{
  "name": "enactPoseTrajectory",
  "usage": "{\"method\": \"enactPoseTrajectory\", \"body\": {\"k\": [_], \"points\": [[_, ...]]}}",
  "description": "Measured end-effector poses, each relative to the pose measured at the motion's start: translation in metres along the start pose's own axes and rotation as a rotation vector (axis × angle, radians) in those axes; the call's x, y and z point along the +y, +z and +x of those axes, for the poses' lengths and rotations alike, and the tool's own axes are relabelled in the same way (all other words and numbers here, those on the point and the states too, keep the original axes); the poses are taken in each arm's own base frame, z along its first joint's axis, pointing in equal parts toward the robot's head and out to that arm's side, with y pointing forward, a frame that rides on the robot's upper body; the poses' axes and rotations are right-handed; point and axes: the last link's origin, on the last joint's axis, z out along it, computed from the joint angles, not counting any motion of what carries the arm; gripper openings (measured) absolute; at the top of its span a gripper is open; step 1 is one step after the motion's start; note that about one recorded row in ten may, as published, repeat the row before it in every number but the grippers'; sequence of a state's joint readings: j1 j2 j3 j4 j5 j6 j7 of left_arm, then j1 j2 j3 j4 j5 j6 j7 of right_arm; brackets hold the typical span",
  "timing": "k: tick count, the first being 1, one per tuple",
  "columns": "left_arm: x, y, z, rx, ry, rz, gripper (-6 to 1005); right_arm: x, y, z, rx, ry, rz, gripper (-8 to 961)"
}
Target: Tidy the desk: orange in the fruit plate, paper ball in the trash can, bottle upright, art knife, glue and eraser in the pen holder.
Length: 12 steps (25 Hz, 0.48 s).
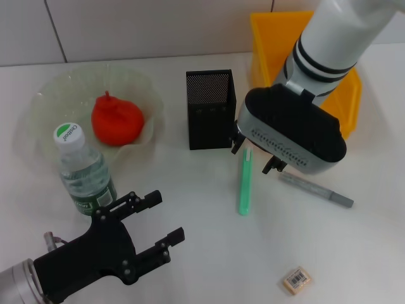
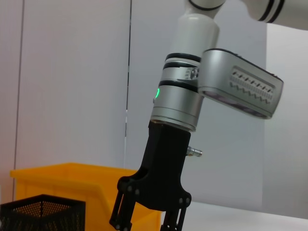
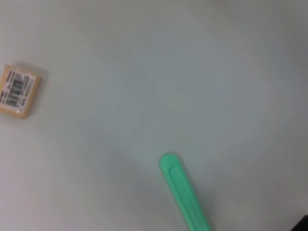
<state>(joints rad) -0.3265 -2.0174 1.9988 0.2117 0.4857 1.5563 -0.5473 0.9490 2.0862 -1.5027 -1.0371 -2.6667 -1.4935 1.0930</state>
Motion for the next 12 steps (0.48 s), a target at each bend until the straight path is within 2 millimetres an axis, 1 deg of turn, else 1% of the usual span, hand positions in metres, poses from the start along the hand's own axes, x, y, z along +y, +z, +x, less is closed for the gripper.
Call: {"method": "enactPoseTrajectory", "body": {"k": [6,12], "points": [[0.000,0.000,-0.001,-0.003,-0.007,0.002,685,-0.001,0.005,-0.005,0.001,-0.077,-0.010,620],[0.001,0.000,-0.002,-0.013,-0.037,-0.009,685,0.008,0.011,-0.014,-0.042,-0.147,-0.049,617]]}}
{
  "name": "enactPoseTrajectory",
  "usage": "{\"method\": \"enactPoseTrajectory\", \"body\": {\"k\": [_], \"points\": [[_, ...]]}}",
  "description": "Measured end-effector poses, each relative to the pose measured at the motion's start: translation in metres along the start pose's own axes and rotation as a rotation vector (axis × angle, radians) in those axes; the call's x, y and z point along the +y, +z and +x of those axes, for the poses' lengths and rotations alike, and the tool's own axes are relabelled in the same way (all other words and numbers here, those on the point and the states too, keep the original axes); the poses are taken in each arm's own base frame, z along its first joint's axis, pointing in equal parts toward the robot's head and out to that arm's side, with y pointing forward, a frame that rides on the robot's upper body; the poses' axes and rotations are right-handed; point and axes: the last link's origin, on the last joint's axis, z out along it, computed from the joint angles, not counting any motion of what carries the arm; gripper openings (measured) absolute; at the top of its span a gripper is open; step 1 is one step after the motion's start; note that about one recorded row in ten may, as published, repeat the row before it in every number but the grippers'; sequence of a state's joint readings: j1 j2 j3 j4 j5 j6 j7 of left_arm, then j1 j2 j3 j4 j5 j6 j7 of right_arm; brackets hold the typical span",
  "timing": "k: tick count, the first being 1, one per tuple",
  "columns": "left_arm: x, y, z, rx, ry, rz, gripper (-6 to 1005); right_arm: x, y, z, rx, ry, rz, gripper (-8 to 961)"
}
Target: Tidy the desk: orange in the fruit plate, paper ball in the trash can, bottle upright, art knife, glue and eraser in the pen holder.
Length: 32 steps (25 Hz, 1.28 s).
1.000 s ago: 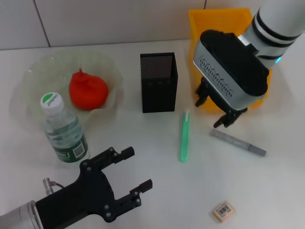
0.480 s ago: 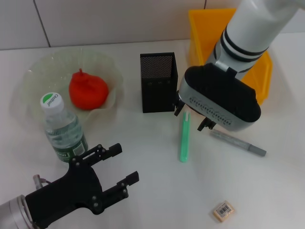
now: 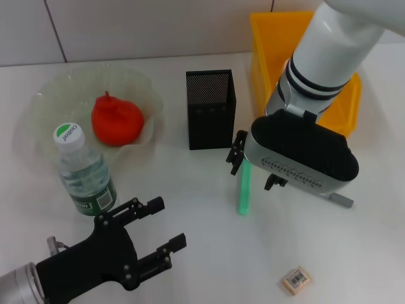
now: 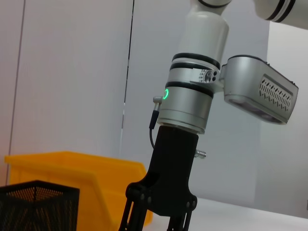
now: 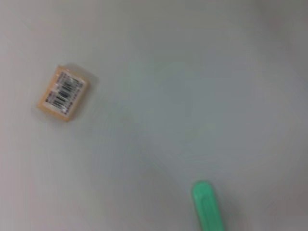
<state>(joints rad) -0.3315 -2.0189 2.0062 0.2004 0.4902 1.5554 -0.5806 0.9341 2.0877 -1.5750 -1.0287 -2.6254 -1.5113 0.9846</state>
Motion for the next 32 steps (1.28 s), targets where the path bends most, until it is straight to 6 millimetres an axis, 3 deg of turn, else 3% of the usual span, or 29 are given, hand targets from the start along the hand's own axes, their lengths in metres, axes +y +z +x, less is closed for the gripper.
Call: {"method": "enactPoseTrajectory", "body": {"k": [12,32], "points": [[0.007,0.000,-0.006,-0.060,-0.051,-0.077,685,0.010,0.008,-0.005,-0.049,-0.030,-0.059,613],[0.006,0.004,-0.006,-0.066,-0.046,-0.086,685,-0.003,0.021,0.005,-0.031,-0.054,-0.064,605]]}}
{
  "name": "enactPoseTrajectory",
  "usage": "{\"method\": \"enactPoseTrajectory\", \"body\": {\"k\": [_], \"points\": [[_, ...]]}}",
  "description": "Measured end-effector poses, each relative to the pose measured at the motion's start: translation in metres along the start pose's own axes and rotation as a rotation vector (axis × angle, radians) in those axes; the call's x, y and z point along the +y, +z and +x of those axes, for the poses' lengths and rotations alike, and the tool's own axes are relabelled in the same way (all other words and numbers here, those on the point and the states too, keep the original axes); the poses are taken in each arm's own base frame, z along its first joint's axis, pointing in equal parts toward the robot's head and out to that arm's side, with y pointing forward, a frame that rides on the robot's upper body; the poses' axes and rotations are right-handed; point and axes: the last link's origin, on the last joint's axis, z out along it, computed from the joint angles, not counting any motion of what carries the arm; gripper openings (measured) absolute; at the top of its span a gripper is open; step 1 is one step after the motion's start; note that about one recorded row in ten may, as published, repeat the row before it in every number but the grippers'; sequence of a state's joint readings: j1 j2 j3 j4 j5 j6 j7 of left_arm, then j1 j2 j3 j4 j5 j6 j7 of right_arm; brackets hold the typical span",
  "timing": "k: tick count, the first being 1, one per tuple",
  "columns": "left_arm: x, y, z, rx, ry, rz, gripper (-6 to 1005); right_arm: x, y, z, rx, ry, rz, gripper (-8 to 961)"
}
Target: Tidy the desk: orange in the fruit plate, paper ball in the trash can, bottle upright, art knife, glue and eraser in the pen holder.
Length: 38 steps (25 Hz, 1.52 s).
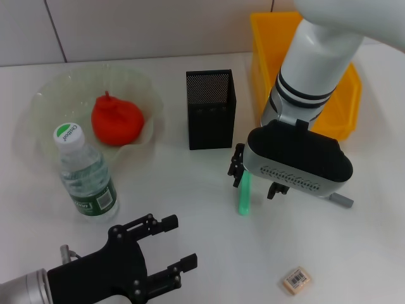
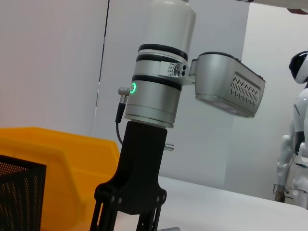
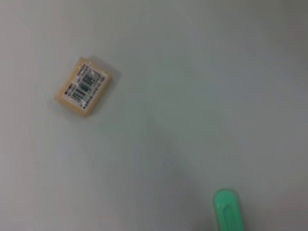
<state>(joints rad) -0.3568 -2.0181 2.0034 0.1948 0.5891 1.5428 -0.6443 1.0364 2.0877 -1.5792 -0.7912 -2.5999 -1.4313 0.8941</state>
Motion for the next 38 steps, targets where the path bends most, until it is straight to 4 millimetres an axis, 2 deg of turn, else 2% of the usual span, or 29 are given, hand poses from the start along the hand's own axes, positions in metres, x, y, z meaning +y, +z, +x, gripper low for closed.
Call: {"method": "enactPoseTrajectory", "body": {"k": [38], "points": [[-0.0019,0.0035,0.0010,-0.005,-0.002,-0.007,686,-0.0023,0.0097,0.0017,0.009,-0.003,0.023,574]]}}
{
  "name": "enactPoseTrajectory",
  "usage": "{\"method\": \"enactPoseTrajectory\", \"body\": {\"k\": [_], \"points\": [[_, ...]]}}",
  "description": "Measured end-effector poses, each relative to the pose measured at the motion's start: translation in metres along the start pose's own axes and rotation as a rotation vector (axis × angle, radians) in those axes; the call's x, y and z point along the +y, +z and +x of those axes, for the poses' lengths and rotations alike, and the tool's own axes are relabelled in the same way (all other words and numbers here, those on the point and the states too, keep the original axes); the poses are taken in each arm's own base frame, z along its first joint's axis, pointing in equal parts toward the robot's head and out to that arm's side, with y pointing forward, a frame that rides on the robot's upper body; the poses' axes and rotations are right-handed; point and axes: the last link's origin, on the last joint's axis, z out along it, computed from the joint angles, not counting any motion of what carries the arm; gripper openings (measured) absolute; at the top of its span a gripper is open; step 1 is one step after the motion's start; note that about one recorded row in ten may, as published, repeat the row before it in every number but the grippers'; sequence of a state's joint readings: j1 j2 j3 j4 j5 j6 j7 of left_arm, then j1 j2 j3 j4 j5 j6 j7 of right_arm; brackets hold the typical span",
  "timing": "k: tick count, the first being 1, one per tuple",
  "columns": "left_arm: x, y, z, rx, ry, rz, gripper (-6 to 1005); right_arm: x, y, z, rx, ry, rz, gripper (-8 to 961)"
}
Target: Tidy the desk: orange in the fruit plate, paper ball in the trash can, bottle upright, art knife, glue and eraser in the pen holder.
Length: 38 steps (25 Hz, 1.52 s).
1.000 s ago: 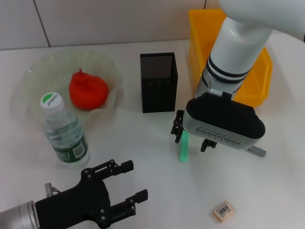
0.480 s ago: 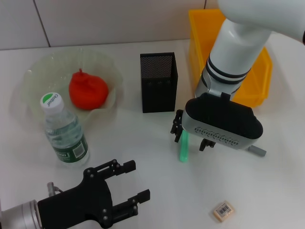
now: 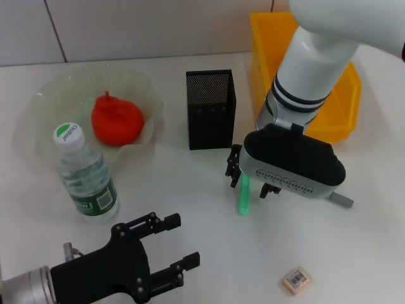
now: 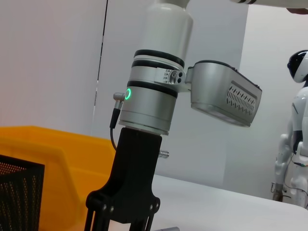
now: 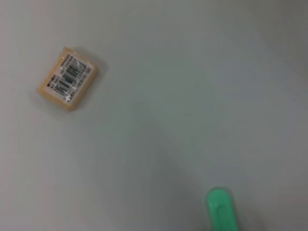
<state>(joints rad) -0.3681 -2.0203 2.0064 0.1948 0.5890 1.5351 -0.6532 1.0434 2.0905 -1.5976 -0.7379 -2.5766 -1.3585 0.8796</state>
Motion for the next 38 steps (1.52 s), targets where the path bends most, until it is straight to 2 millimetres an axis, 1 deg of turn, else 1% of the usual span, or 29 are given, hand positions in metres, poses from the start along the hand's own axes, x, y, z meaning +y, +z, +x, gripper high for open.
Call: {"method": "enactPoseTrajectory", "body": {"k": [3,17,27,38], "points": [[-0.0002,-0.0004,-0.0001,-0.002,0.000,0.000,686,0.0000,0.0024,-0.0006,0.009,-0.010,-0.001,546],[-0.0007,-0.0012,-0.0001,-0.004,0.001,0.001,686,-0.0013,0.0047,-0.0038,0.004,-0.026,-0.007,542],[-0.0011,-0.0014,0.0001,-0.003,0.002,0.003,686,-0.0025,0.0057,-0.0038,0.009,-0.029,-0.002,429],[0.0002,0.0002,-0.0006,-0.020,-0.002,-0.025,686,-0.0018,0.0084,-0.0044,0.021,-0.035,-0.008,375]]}}
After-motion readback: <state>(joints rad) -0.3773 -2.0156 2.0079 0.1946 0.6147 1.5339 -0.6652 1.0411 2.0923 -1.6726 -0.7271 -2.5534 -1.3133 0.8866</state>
